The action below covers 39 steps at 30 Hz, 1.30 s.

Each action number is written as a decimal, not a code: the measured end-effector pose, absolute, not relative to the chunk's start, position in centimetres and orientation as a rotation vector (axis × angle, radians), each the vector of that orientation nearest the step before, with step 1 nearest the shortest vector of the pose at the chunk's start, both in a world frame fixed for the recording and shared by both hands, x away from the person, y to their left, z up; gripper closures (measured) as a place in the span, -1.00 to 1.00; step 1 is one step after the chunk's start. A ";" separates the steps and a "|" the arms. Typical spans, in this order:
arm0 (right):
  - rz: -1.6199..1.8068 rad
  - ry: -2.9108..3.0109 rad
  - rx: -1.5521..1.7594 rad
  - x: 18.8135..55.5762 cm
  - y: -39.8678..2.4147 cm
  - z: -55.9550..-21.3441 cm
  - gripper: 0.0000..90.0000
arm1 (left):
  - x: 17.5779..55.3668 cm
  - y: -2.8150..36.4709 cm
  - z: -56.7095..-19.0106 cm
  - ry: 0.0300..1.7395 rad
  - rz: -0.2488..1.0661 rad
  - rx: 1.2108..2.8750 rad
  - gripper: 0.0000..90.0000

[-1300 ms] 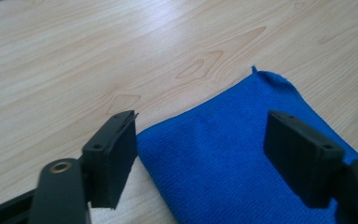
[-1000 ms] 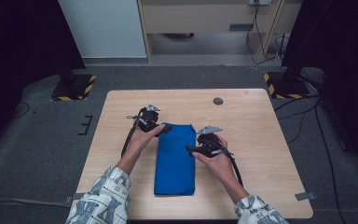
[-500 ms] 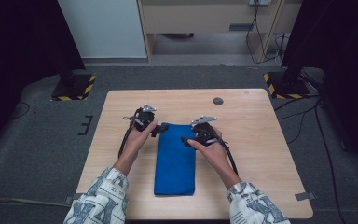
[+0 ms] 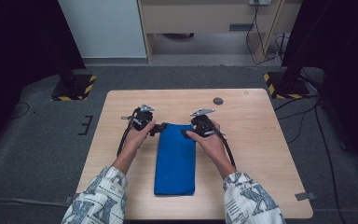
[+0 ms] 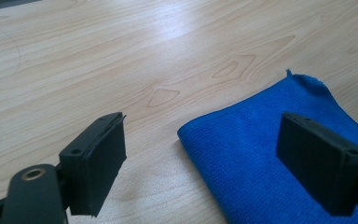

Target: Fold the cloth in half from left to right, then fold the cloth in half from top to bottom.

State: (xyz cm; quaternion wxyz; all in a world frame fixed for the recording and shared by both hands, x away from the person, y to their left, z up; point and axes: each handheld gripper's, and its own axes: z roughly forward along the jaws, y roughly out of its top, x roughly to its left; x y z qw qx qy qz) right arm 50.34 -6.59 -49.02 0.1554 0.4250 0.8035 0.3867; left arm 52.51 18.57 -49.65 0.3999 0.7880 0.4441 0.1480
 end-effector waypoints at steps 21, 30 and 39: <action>1.056 2.365 1.318 55.2 -6.5 -52.1 -0.13 | 54.2 17.8 -51.3 1.166 0.365 2.050 -0.49; 1.049 2.355 1.341 55.5 -7.0 -52.3 -0.01 | 54.2 17.8 -51.5 1.163 0.376 2.066 -0.32; 1.011 2.370 1.324 55.5 -7.0 -52.6 0.10 | 54.3 16.8 -52.5 1.150 0.372 2.099 -0.10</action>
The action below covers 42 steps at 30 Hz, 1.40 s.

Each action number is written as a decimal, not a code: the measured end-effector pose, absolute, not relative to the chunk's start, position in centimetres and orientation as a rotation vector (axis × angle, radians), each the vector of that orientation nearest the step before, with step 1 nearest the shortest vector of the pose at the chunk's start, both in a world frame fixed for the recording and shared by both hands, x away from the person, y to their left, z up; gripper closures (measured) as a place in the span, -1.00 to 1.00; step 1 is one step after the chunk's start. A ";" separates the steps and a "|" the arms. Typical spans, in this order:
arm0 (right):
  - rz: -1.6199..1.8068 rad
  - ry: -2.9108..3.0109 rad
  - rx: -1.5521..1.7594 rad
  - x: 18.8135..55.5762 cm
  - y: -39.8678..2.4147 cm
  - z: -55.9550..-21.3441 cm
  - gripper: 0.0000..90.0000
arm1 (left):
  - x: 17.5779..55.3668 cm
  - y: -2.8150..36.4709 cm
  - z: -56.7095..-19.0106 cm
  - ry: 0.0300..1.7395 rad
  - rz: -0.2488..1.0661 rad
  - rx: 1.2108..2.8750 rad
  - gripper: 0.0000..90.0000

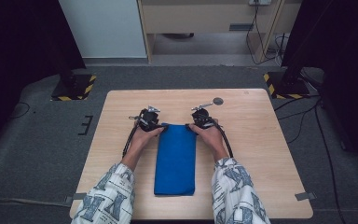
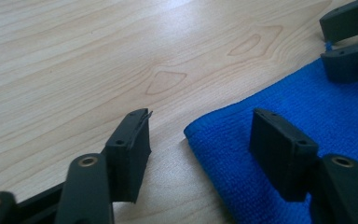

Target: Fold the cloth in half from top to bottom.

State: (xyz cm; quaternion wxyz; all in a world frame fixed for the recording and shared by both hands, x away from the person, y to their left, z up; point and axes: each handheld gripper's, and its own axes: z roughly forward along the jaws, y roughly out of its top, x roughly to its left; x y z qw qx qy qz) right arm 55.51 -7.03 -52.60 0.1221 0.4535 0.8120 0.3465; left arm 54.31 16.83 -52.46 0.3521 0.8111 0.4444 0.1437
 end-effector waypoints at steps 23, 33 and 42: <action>1.091 2.366 1.214 53.3 -7.3 -50.6 0.94 | 51.8 15.8 -50.8 1.084 0.374 2.030 0.90; 1.219 2.298 1.199 52.5 -8.7 -47.7 0.94 | 51.1 16.0 -47.5 0.994 0.432 1.977 0.90; 1.228 2.289 1.142 53.0 -8.1 -45.3 0.94 | 51.6 16.7 -45.7 0.989 0.460 1.954 0.89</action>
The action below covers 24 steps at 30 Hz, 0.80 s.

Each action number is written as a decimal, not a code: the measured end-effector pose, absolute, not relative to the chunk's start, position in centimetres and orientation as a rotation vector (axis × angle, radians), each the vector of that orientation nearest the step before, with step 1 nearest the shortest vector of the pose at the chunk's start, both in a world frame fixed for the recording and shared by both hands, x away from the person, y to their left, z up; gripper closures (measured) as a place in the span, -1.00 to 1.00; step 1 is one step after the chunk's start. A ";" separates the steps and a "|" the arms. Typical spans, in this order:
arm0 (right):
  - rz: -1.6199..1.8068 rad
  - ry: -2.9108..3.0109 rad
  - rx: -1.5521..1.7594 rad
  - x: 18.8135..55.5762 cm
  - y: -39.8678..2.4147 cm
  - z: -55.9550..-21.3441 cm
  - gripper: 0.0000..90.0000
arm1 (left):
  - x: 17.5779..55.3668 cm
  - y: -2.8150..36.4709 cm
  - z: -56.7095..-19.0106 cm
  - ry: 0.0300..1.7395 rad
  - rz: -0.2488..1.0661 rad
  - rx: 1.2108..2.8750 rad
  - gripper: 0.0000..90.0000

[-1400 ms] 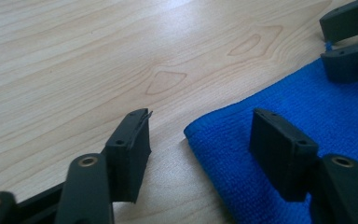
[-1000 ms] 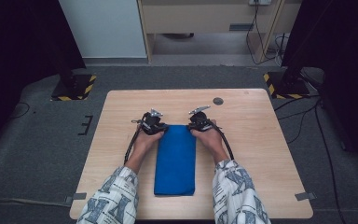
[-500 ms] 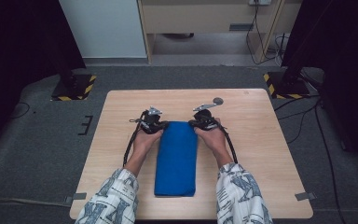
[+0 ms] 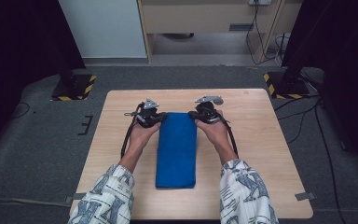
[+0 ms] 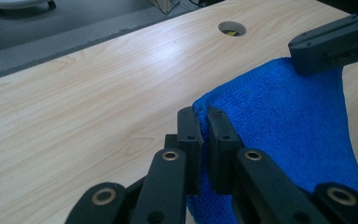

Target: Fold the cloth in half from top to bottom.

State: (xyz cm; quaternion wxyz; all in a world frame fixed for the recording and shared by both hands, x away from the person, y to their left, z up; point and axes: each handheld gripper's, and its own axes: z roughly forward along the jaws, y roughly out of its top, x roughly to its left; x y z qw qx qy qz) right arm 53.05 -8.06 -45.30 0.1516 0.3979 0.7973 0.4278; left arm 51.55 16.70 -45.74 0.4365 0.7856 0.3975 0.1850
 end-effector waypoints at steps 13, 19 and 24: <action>1.236 2.285 1.107 53.1 -7.4 -44.6 0.94 | 51.5 17.5 -45.1 0.967 0.478 1.940 0.90; 1.243 2.280 1.107 53.0 -7.4 -44.8 0.94 | 51.6 17.5 -45.4 0.973 0.479 1.927 0.90; 1.260 2.254 1.115 53.2 -7.6 -44.3 0.94 | 51.8 17.5 -44.6 0.945 0.493 1.904 0.90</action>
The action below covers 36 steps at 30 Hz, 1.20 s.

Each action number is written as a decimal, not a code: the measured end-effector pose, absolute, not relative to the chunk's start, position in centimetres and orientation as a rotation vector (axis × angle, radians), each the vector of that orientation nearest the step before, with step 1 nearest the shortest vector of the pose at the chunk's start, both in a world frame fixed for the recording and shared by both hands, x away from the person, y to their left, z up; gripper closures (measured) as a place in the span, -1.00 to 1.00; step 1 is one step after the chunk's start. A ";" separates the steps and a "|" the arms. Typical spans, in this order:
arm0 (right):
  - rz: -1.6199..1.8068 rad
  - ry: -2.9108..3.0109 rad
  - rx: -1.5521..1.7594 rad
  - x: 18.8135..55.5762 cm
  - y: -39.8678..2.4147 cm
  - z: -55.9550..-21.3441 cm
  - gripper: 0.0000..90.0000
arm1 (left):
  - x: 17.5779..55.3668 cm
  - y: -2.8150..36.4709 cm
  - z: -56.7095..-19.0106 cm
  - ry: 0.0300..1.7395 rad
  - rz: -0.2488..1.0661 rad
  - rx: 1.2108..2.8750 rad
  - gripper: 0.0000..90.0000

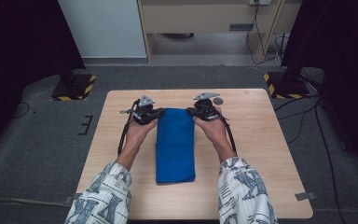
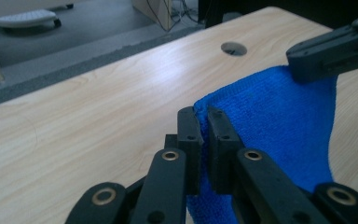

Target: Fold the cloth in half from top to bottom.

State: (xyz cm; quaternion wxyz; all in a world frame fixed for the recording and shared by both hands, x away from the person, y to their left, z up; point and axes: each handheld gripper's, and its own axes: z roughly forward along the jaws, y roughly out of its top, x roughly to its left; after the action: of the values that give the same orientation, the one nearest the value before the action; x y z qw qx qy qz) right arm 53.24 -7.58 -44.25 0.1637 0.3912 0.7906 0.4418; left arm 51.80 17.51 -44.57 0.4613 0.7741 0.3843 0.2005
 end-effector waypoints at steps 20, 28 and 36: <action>1.282 2.287 1.026 50.1 -7.8 -44.5 0.94 | 49.2 18.0 -44.3 0.868 0.511 1.950 0.89; 1.288 2.312 0.971 47.7 -7.6 -44.6 0.94 | 47.5 18.4 -44.1 0.833 0.504 1.969 0.88; 1.289 2.354 0.918 45.7 -7.4 -45.2 0.94 | 45.4 19.1 -44.9 0.821 0.476 1.976 0.87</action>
State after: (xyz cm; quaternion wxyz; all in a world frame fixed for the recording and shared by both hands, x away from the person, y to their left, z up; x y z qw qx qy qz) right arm 45.66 -7.44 -45.22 0.1521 0.3200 0.8202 0.4492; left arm 45.39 19.07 -44.94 0.4571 0.8018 0.3330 0.1929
